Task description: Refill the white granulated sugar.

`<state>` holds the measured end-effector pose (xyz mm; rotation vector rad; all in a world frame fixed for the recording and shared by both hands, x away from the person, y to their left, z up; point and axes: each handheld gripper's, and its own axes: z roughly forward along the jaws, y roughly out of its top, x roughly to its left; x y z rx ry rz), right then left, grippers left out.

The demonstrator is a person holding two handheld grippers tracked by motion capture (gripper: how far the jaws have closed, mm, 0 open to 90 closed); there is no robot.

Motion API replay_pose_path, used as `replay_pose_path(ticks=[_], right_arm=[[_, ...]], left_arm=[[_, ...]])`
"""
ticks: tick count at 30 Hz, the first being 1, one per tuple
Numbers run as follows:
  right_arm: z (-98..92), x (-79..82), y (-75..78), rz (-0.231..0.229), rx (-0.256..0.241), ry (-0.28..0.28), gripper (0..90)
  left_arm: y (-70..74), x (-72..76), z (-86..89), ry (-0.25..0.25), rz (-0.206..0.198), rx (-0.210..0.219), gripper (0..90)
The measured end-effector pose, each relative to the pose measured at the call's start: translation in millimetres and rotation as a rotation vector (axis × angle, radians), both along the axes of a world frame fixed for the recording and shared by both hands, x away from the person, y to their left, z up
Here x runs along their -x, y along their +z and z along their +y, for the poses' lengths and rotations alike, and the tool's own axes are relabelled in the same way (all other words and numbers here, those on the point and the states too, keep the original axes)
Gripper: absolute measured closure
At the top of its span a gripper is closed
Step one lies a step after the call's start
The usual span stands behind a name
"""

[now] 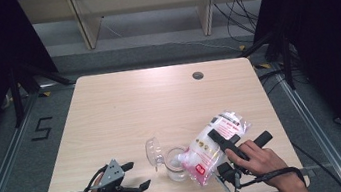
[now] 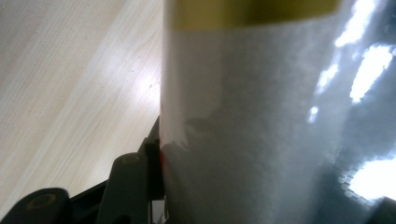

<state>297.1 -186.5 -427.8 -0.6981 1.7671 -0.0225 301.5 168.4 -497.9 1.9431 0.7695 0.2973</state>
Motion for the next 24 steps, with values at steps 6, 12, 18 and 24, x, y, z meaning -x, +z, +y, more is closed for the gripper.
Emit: replay_pose_path(ticks=[6, 12, 18, 24], right_arm=[[-0.4, -0.7, -0.2, -0.002, -0.005, 0.006, 53.4], [-0.2, -0.8, 0.2, 0.006, -0.001, 0.007, 53.5], [-0.3, -0.8, 0.3, 0.000, 0.000, 0.010, 53.6], [-1.2, -1.2, -1.2, 0.004, -0.017, 0.010, 53.7]], left_arm=[[0.1, -0.2, 0.3, -0.003, -0.004, -0.003, 15.4], [-0.1, -0.1, 0.1, -0.001, 0.000, -0.003, 15.4], [-0.1, -0.1, 0.1, -0.001, 0.000, -0.003, 15.4], [0.0, -0.8, 0.6, -0.008, -0.009, -0.010, 15.4]])
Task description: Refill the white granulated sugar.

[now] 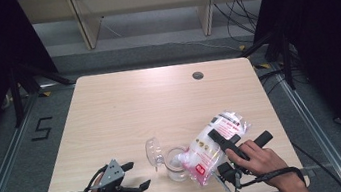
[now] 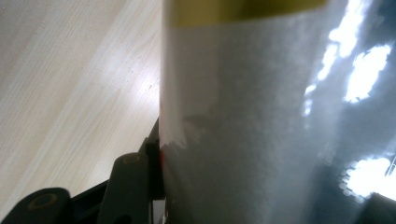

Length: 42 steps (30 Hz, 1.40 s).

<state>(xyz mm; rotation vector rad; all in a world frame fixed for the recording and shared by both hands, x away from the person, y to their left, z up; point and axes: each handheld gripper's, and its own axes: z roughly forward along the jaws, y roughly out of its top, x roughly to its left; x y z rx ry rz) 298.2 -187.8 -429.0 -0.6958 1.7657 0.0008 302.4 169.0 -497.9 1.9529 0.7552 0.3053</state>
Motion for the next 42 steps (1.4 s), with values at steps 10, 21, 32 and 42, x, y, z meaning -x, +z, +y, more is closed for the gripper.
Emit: replay_pose_path(ticks=[10, 21, 32, 42], right_arm=[[-0.8, 1.9, 2.1, -0.010, 0.012, -0.019, 53.8], [-0.6, 2.0, 2.1, -0.016, 0.014, -0.015, 54.0], [-0.7, 2.0, 4.0, -0.023, 0.035, -0.017, 54.3], [0.1, 0.6, 5.3, -0.022, 0.049, -0.001, 54.4]], left_arm=[[-0.7, 0.4, -0.8, 0.006, 0.011, 0.011, 15.4], [-0.8, 0.4, -0.9, 0.006, 0.011, 0.011, 15.4], [0.3, -0.8, 0.6, -0.009, -0.010, -0.009, 15.4], [-0.3, 0.5, -0.6, 0.005, 0.011, 0.007, 15.4]])
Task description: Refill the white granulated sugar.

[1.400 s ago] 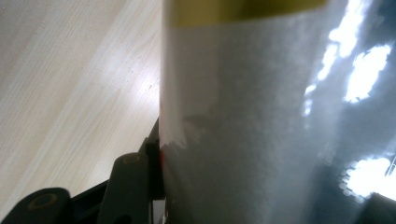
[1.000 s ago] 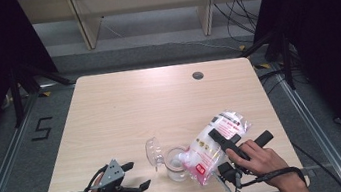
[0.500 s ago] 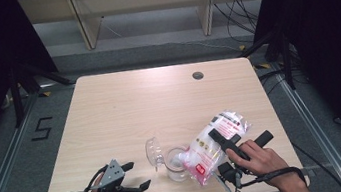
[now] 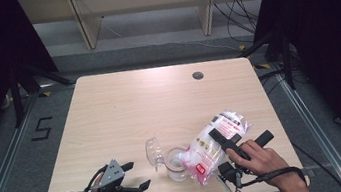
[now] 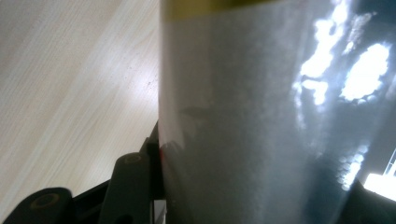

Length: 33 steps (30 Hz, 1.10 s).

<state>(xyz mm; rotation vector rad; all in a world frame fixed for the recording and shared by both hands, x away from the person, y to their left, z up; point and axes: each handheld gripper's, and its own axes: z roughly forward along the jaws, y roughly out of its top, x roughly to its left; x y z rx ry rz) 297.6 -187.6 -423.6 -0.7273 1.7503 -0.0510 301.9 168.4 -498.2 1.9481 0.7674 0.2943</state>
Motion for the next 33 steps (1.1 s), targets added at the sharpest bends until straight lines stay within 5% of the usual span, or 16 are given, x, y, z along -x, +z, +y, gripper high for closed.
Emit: replay_pose_path(ticks=[20, 33], right_arm=[[-0.7, 1.3, -2.1, 0.003, -0.033, -0.013, 54.7], [0.2, 0.5, -0.2, -0.002, -0.011, 0.005, 55.0]], left_arm=[[0.0, -0.3, 0.0, -0.005, -0.008, -0.003, 15.4], [-0.2, -0.1, -0.2, 0.000, -0.002, 0.002, 15.4]])
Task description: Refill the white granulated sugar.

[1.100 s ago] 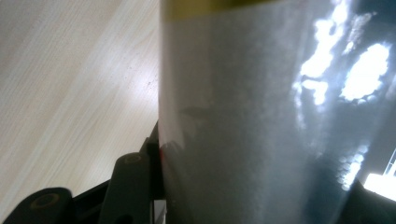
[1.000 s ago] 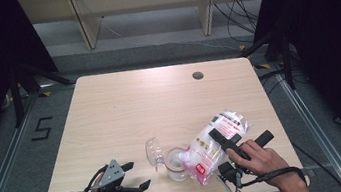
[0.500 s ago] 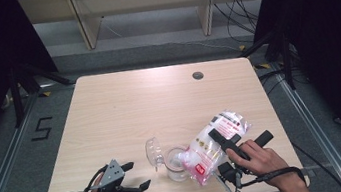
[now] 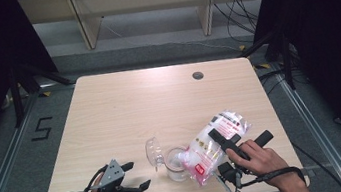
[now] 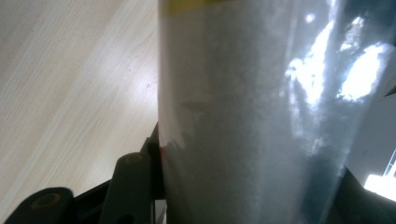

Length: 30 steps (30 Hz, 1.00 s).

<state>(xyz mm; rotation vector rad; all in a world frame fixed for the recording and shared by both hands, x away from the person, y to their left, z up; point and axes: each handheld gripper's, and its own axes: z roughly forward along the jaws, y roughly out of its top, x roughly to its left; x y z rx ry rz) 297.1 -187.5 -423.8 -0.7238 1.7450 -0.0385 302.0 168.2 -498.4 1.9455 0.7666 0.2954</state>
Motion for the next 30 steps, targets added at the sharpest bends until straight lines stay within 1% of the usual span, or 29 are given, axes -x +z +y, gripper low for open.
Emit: replay_pose_path(ticks=[2, 3, 4, 6, 7, 10, 11, 12, 13, 14, 16, 17, 19, 21, 30], right_arm=[[0.2, 0.1, 0.4, -0.006, 0.004, 0.004, 55.1], [0.3, 0.3, 0.3, -0.010, 0.005, 0.007, 55.1], [0.3, 1.1, 0.2, -0.009, 0.002, -0.001, 55.1], [2.1, 0.1, 1.1, -0.005, 0.017, 0.017, 55.2], [0.2, 1.8, -0.8, -0.006, -0.007, -0.008, 55.2], [0.5, 2.4, -0.6, -0.007, -0.004, -0.011, 55.3], [0.8, 2.4, 0.1, -0.007, 0.001, -0.011, 55.3], [0.5, 2.4, 0.4, -0.004, 0.000, -0.011, 55.3], [0.3, 2.4, 0.2, -0.005, -0.002, -0.011, 55.3], [0.3, 2.4, 0.7, -0.008, 0.003, -0.011, 55.4], [1.3, 0.9, 1.7, -0.012, 0.018, 0.010, 55.4], [0.8, 1.2, 1.3, -0.010, 0.014, 0.003, 55.5], [-0.1, 2.0, 0.6, -0.011, 0.004, -0.008, 55.6], [0.6, 2.5, 0.5, -0.008, 0.004, -0.013, 55.6], [1.4, 2.7, 0.3, -0.008, -0.005, -0.001, 55.9]], left_arm=[[0.0, 0.0, -0.1, 0.000, -0.001, 0.000, 15.4], [0.5, 0.2, 0.2, -0.001, -0.004, -0.007, 15.4], [0.5, 0.3, 0.1, 0.001, -0.002, -0.003, 15.4], [0.6, 0.1, 0.5, -0.001, -0.003, -0.004, 15.4], [0.8, -0.3, 0.9, -0.005, -0.008, -0.008, 15.4], [0.8, 0.5, 0.3, 0.002, -0.002, -0.001, 15.4], [1.0, -0.2, 1.5, 0.001, -0.008, -0.023, 15.4], [0.9, -0.2, 1.4, 0.000, -0.007, -0.021, 15.4], [0.7, 0.3, 0.5, 0.002, -0.003, -0.006, 15.4], [0.6, 0.4, 0.3, 0.001, -0.002, -0.002, 15.4], [0.6, 0.2, 0.4, 0.001, -0.002, -0.003, 15.4], [0.7, 0.0, 0.6, -0.002, -0.006, -0.007, 15.4], [0.6, 0.3, 0.4, 0.002, -0.002, -0.002, 15.4], [0.6, 0.3, 0.4, 0.001, -0.002, -0.002, 15.4], [1.0, -0.1, 0.7, -0.001, -0.005, -0.003, 15.4]])
